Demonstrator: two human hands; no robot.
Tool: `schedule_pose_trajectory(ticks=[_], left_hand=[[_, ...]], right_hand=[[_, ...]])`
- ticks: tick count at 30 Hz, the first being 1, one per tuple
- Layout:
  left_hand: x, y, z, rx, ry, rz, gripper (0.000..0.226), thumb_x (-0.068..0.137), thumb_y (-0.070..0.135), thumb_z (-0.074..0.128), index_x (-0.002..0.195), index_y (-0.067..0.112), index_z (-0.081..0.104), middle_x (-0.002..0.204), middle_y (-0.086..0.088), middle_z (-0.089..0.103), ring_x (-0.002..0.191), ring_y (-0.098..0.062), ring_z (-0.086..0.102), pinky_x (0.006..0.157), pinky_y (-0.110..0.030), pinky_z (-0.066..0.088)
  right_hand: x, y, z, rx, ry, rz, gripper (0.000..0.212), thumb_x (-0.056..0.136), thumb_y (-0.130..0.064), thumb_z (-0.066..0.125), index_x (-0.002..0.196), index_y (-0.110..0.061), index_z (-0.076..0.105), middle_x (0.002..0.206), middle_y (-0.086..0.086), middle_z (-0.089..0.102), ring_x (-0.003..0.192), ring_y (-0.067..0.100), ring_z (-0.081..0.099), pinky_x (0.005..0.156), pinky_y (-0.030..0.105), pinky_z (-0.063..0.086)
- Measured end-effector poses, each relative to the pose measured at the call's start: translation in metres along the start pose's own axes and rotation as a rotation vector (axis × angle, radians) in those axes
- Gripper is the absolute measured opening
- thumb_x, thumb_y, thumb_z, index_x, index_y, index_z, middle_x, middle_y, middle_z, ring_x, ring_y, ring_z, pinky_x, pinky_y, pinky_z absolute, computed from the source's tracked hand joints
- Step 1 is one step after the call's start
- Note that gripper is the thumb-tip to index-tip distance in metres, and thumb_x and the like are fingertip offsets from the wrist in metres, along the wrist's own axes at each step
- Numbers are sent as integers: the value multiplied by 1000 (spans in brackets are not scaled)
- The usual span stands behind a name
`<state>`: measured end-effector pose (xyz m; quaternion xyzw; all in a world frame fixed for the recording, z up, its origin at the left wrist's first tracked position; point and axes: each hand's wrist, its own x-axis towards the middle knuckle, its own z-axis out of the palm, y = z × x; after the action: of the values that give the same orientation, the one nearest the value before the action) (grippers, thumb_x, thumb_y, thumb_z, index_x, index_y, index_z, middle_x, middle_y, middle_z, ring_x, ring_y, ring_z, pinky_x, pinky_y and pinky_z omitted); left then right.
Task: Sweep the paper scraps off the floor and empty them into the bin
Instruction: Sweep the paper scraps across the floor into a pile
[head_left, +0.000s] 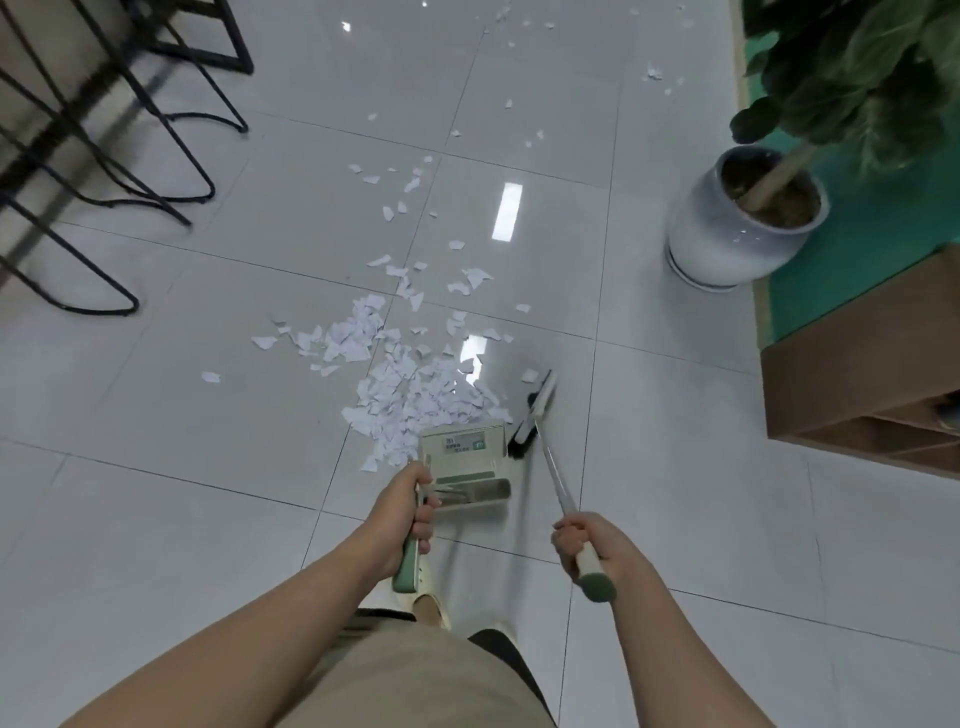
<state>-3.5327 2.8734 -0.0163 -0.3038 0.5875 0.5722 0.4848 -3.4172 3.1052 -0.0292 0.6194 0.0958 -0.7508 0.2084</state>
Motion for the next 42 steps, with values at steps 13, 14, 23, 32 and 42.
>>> schedule_pose_trajectory(ticks=[13,14,23,32,42], left_hand=[[19,36,12,-226,102,101,17,88,28,53,77,18,45,54,0,34,44,-16,29,45,-24,31],[20,36,13,-245,128,118,16,89,28,53,78,18,46,55,0,34,44,-16,28,45,-24,31],[24,15,21,-431,378,143,18,92,28,51,86,11,49,53,1,31,44,-17,25,49,-26,27],[3,-32,71,-682,517,191,16,89,26,47,79,16,39,54,3,21,46,-15,16,49,-27,21],[-9,-69,106,-779,652,218,17,93,26,46,82,12,44,53,2,25,42,-15,21,48,-28,25]], right_hand=[[-42,-1,139,164,-153,-83,28,87,2,48,66,-15,41,46,-3,36,28,10,36,31,16,39],[-46,1,146,155,-144,-67,27,86,4,50,67,-14,43,47,-3,37,28,10,38,31,17,40],[-33,15,167,-200,-60,45,45,86,9,41,47,-13,38,35,3,34,22,16,36,29,15,35],[3,-69,134,442,-439,427,23,79,8,54,65,-11,50,53,-2,47,37,14,48,36,26,45],[1,-92,116,-266,-375,208,40,69,14,61,65,-17,35,48,-6,32,33,8,34,32,19,36]])
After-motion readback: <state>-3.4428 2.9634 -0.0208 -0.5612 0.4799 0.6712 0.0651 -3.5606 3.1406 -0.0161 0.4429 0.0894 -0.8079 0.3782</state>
